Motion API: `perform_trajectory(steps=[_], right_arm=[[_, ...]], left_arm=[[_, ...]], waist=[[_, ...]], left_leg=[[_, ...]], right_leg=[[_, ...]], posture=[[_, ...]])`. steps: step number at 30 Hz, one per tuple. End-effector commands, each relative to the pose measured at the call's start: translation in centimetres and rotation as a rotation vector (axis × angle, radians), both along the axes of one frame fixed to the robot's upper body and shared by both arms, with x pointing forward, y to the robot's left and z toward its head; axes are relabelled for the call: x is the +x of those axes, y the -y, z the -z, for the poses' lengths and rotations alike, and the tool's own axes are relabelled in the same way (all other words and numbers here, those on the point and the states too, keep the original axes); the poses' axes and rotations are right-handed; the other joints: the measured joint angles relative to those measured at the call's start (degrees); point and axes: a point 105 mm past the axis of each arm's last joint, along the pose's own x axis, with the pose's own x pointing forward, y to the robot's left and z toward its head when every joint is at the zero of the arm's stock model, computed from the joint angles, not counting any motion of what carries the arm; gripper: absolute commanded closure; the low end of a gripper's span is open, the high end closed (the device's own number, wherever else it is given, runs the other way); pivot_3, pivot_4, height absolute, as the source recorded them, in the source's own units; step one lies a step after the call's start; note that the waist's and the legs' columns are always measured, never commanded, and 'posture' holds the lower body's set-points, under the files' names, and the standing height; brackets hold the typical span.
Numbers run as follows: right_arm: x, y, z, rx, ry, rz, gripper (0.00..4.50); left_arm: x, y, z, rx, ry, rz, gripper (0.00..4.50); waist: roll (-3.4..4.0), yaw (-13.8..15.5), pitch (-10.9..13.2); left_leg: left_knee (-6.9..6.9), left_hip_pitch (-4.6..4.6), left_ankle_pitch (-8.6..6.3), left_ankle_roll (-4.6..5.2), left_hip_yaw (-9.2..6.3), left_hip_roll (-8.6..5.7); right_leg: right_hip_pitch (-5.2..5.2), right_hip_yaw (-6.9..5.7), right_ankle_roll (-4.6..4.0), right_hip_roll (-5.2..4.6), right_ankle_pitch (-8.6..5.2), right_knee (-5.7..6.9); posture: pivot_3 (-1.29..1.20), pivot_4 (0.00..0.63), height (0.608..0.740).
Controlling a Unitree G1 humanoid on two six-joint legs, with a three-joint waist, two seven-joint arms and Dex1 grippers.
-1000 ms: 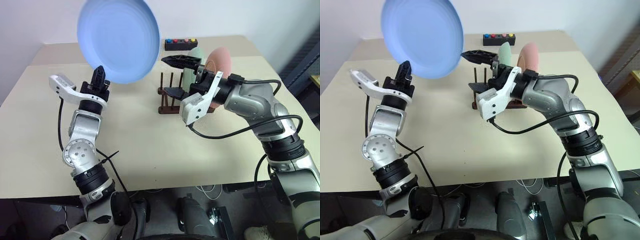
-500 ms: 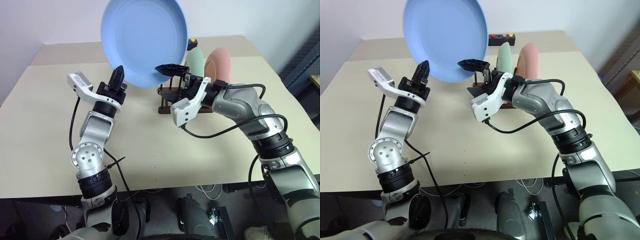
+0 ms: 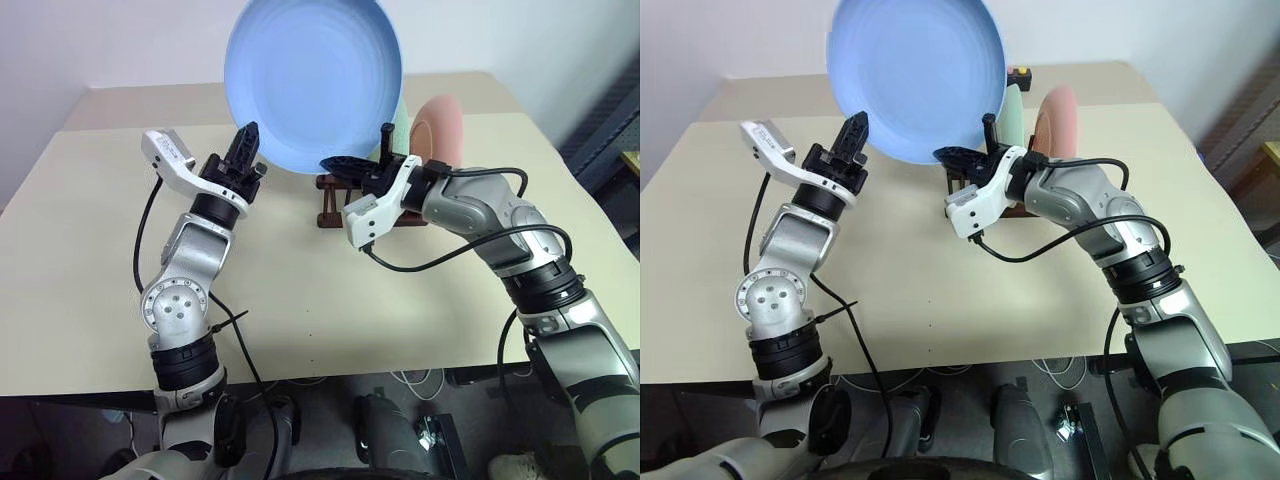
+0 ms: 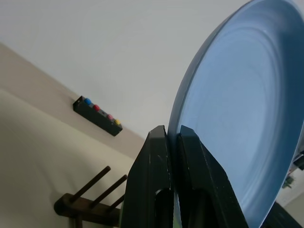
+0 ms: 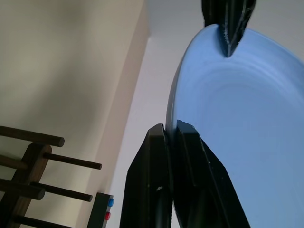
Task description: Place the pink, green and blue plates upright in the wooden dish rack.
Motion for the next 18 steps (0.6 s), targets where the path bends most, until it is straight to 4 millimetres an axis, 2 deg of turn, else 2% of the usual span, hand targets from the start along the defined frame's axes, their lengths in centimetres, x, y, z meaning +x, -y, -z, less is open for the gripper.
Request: perform_trajectory(steps=[1, 2, 4, 8, 10, 12, 15, 18], right_arm=[[-0.6, 0.0, -2.5, 0.057, 0.08, -0.026, 4.5], [-0.6, 0.0, -2.5, 0.055, 0.081, -0.024, 4.5], [-0.5, 0.1, -2.5, 0.054, 0.083, -0.02, 4.5], [-0.3, 0.3, -2.7, 0.059, 0.089, -0.011, 4.5], [-0.2, 0.5, -3.1, 0.073, 0.09, -0.004, 4.5], [0.1, 0.7, -3.7, 0.104, 0.09, 0.012, 4.5], [0.4, 1.0, -5.3, 0.201, 0.077, 0.028, 4.5], [0.4, 1.3, -7.0, 0.301, 0.066, 0.019, 4.5]], left_arm=[[-0.3, 0.8, -0.6, -0.017, 0.03, 0.053, 3.83], [-0.4, 0.8, -0.7, -0.016, 0.035, 0.061, 3.54], [-0.5, 0.8, -0.8, -0.008, 0.037, 0.065, 2.63], [-1.2, 0.8, -1.1, -0.032, 0.062, 0.128, 0.59], [-1.6, 0.4, -1.3, -0.001, 0.095, 0.158, 0.59], [-1.9, -0.3, -1.4, 0.115, 0.144, 0.161, 0.59], [-2.0, -1.7, -2.0, 0.275, 0.219, 0.156, 0.59], [-1.7, -3.3, -2.5, 0.344, 0.259, 0.143, 0.59]], waist=[[0.0, 0.0, 0.0], [0.0, 0.0, 0.0], [0.0, -0.1, 0.0], [0.0, 0.0, 0.0], [0.0, -0.1, 0.0], [0.0, -0.3, 0.0], [0.01, -0.2, 0.0], [0.03, -0.2, 0.0]], left_leg=[[-0.01, 0.0, 0.0, 0.0, 0.0, 0.0], [-0.01, 0.0, 0.0, 0.0, 0.0, 0.0], [-0.01, 0.0, 0.0, 0.0, 0.0, 0.0], [-0.02, 0.0, 0.0, 0.0, -0.01, 0.01], [-0.02, 0.0, 0.0, 0.0, -0.01, 0.01], [-0.05, 0.01, 0.0, 0.0, 0.0, 0.02], [-0.1, 0.02, 0.02, -0.04, -0.02, 0.07], [-0.1, 0.02, 0.04, -0.06, -0.04, 0.09]], right_leg=[[0.0, 0.0, 0.0, 0.0, 0.0, 0.0], [0.0, 0.0, 0.0, 0.0, 0.0, -0.01], [0.0, 0.0, 0.0, 0.0, 0.0, -0.01], [0.0, 0.0, 0.0, 0.01, 0.0, -0.01], [0.0, 0.0, 0.0, 0.0, 0.0, -0.01], [-0.01, 0.0, -0.01, 0.01, 0.0, 0.0], [-0.04, 0.0, -0.05, 0.09, 0.01, 0.01], [-0.04, 0.0, -0.12, 0.13, 0.05, 0.0]], posture=[[0.0, 0.15, 0.74], [0.0, 0.15, 0.74], [0.0, 0.15, 0.74], [0.0, 0.15, 0.74], [0.0, 0.15, 0.74], [0.0, 0.15, 0.74], [0.0, 0.15, 0.74], [0.0, 0.15, 0.74]])
